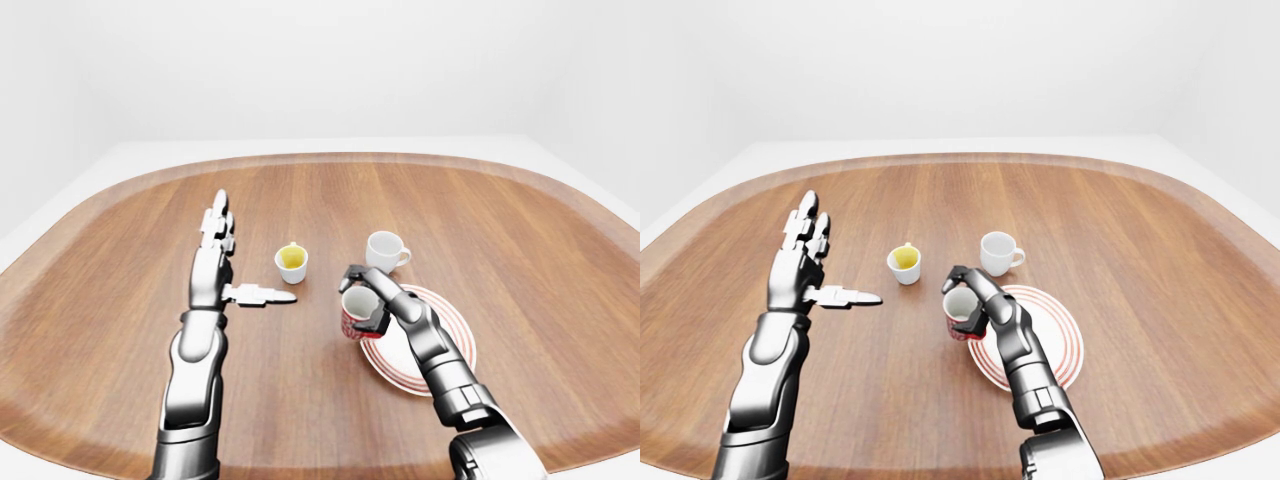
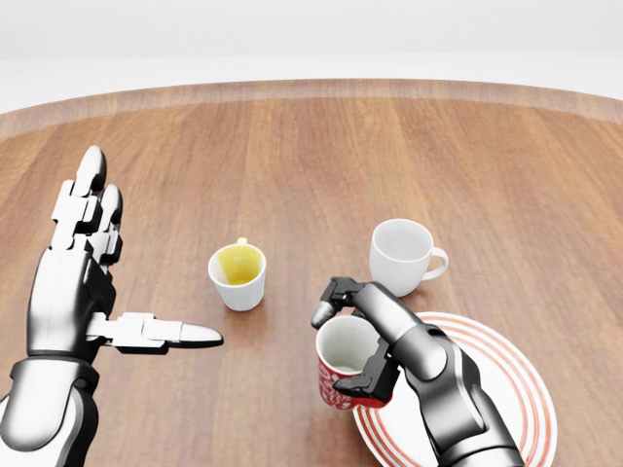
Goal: Pick up the red mug and put it on the plate
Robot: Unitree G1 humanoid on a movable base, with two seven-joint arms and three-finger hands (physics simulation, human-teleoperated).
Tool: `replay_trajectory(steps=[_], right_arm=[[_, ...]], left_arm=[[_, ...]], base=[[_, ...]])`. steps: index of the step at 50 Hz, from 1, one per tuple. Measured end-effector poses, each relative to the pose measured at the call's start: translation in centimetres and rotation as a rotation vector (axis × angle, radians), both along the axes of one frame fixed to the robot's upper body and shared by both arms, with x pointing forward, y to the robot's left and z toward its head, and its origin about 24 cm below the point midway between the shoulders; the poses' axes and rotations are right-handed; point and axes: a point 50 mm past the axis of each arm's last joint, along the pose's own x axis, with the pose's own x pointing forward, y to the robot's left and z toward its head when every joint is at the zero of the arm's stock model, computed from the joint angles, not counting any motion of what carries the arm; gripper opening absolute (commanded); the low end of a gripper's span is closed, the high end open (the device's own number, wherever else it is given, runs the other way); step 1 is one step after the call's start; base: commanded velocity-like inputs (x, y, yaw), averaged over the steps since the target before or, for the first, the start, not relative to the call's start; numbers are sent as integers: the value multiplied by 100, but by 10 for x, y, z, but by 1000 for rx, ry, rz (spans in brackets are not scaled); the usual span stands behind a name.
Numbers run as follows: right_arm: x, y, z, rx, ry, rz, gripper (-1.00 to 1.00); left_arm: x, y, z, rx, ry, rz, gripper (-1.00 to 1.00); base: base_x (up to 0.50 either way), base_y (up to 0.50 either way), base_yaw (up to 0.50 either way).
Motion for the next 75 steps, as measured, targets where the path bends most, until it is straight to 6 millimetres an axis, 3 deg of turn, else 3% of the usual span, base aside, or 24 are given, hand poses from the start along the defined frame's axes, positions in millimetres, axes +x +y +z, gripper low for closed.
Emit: replay_trajectory(steps=[46,75], right_arm=[[-10,-86,-32,4,144,-277,-100],[-18,-110,-25,7,107,-326,-100]], left_arm=[[0,-5,-3,6,12,-7,100],[0,-7,-6,7,22,-9,100]], base=[[0,0,0],[0,0,0]])
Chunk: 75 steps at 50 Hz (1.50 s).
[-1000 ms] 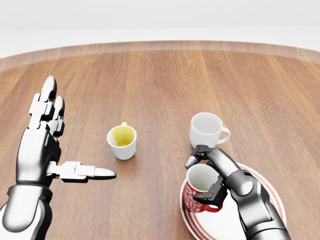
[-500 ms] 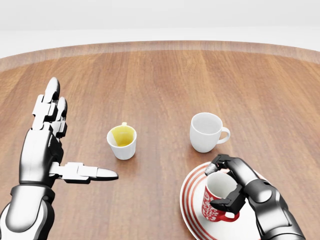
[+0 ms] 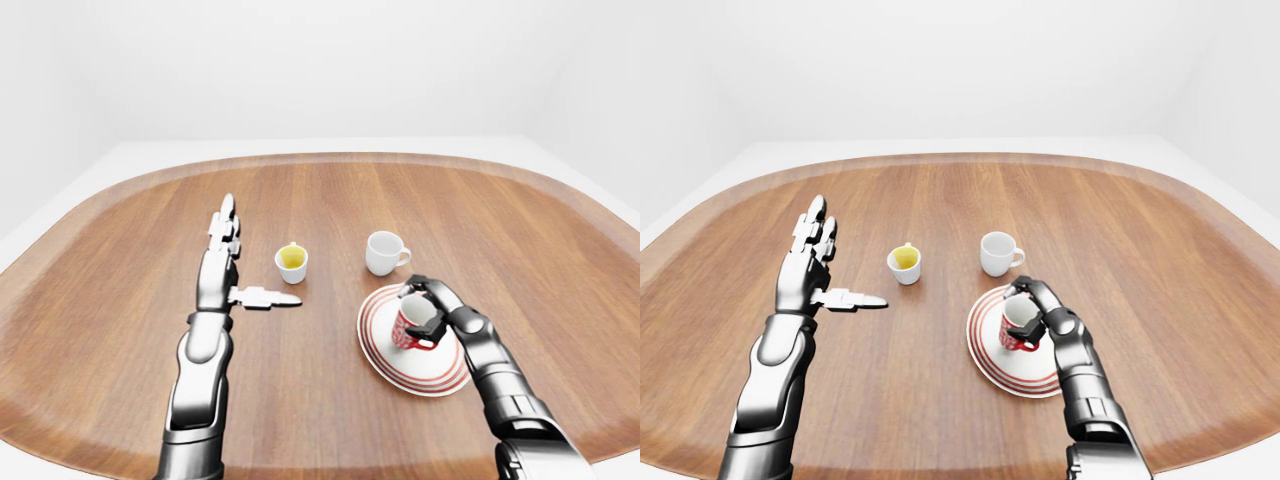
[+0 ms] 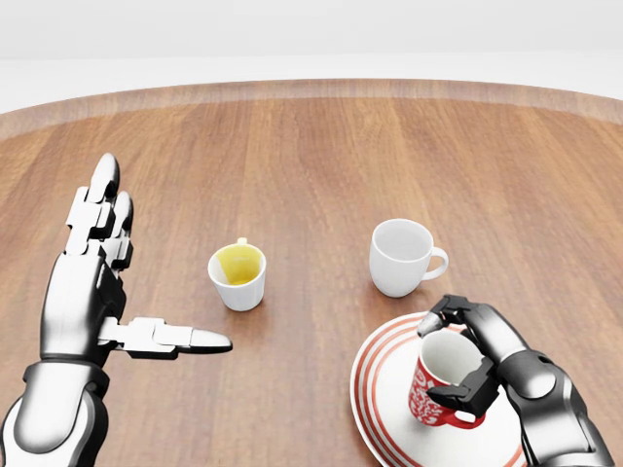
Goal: Pick up the red mug and put it on the plate
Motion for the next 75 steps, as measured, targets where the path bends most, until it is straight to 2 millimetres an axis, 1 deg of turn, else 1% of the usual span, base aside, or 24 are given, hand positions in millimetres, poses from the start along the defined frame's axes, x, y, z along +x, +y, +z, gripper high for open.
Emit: replay_trajectory(steps=[10,25,26,27,28,51,59,62,66,70,75], right_arm=[[-1,-3,6,-6,-28,4,-100],[-4,-9,9,-15,-39,-3,-100],[-4,-9,9,-16,-39,-3,-5],[-4,-9,9,-14,-41,-6,14],[-4,-9,9,-12,-42,-8,100],[-3,-9,10,5,-57,-30,100],[-1,-7,16,5,-83,-14,100],[0,-5,22,5,-107,1,100],[3,-1,36,7,-160,30,100],[5,4,54,5,-228,70,100],[7,12,82,-4,-328,127,100]], left_arm=[[0,-1,0,0,0,-1,100],[0,-2,0,1,-2,-3,100],[0,-2,0,1,-2,-4,100],[-1,-2,1,2,-3,-4,100],[-1,-2,1,2,-4,-4,100],[-1,-3,3,5,-15,-7,100],[-2,-3,4,5,-17,-7,100],[-2,-3,4,5,-19,-7,100],[-2,-3,6,6,-27,-8,100],[-3,-3,9,6,-40,-10,100],[-4,-4,14,7,-60,-13,100]], base=[[0,0,0],[0,0,0],[0,0,0],[0,0,0],[0,0,0],[0,0,0],[0,0,0],[0,0,0],[0,0,0],[0,0,0],[0,0,0]])
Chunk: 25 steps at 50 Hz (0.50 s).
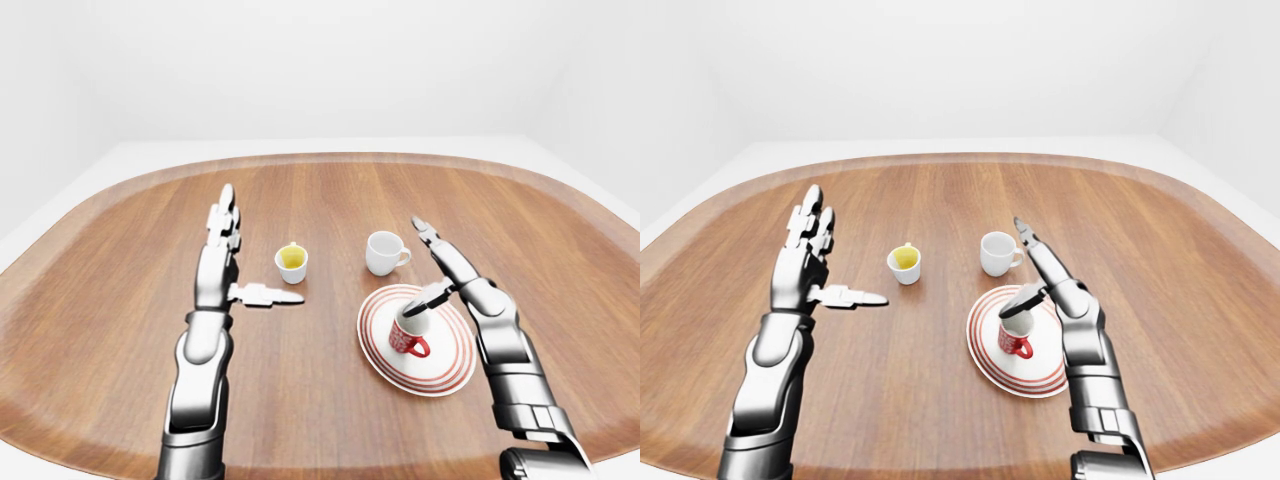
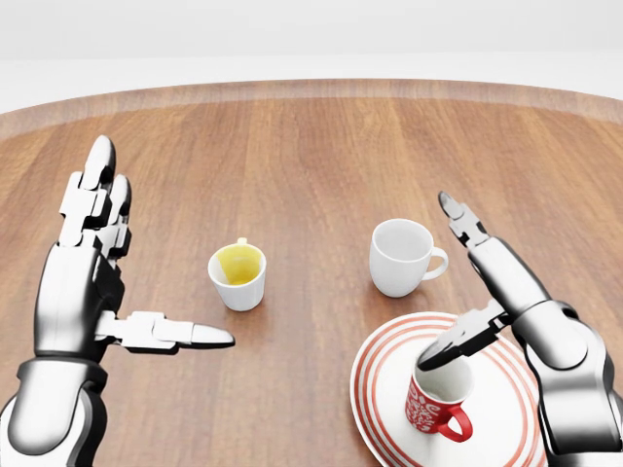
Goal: Pick up the red mug and put it on the plate
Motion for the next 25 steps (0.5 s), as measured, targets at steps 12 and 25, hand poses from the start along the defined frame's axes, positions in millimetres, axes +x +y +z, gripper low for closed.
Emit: replay_trajectory(steps=[12,25], right_arm=[[-5,16,60,-36,-221,112,100],[-23,29,113,-99,-425,203,100]], left_arm=[[-6,-2,17,4,-75,-11,100],[-13,-4,31,15,-145,-22,100]], base=[[0,0,0],[0,0,0]])
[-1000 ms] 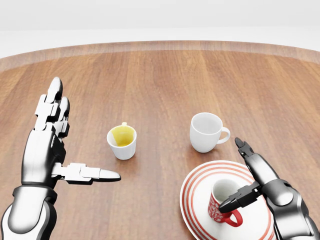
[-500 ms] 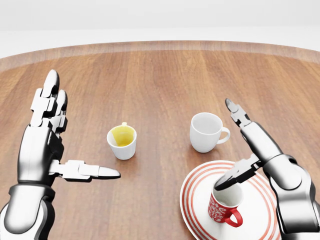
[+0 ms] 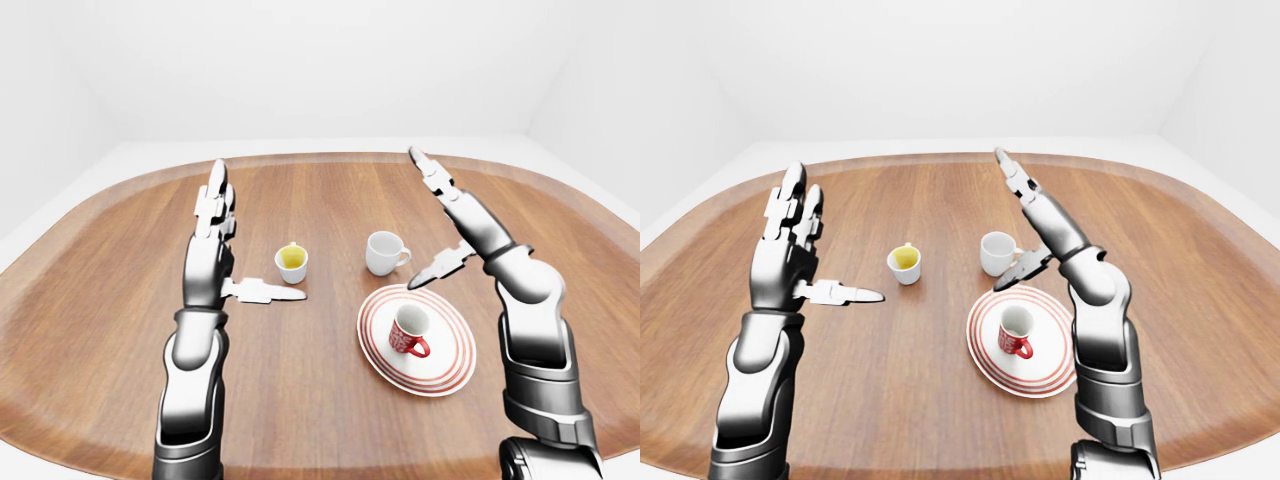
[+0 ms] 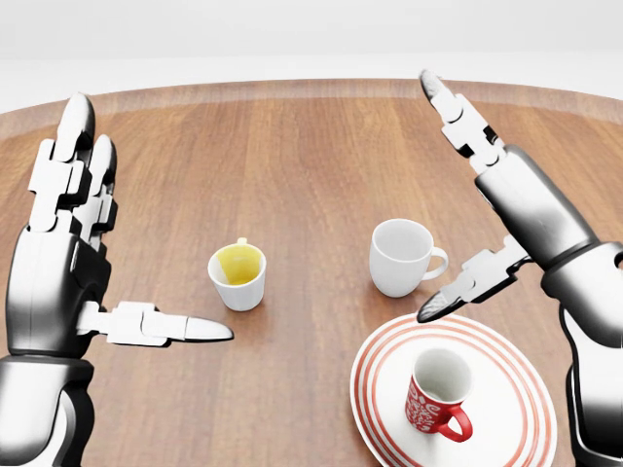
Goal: Pick up the red mug and put it on the plate
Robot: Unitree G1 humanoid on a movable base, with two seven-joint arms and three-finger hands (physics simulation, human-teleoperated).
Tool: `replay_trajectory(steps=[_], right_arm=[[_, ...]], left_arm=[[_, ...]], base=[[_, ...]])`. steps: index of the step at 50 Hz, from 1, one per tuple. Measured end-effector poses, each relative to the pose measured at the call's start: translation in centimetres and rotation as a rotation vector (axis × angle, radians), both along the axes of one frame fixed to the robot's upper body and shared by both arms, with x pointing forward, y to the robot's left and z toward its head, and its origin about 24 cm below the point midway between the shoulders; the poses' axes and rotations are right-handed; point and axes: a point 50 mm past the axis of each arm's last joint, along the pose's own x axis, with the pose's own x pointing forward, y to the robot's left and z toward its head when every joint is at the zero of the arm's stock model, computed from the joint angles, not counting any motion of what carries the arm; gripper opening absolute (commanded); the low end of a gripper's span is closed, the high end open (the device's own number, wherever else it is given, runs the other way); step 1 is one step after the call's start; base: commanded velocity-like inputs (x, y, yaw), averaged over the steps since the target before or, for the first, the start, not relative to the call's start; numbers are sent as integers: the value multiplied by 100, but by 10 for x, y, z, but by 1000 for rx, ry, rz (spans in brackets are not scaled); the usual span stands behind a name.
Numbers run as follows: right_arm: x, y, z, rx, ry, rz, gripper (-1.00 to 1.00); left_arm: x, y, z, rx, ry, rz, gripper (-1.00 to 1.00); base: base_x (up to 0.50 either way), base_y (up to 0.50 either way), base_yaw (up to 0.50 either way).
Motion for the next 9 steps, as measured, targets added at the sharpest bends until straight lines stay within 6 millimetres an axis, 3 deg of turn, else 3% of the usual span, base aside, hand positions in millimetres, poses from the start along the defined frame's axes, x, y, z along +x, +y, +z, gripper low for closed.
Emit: replay_trajectory(steps=[9], right_arm=[[-10,5,19,-27,-83,32,100]], left_arm=[[-5,-1,8,6,-39,-5,100]], base=[[0,0,0]])
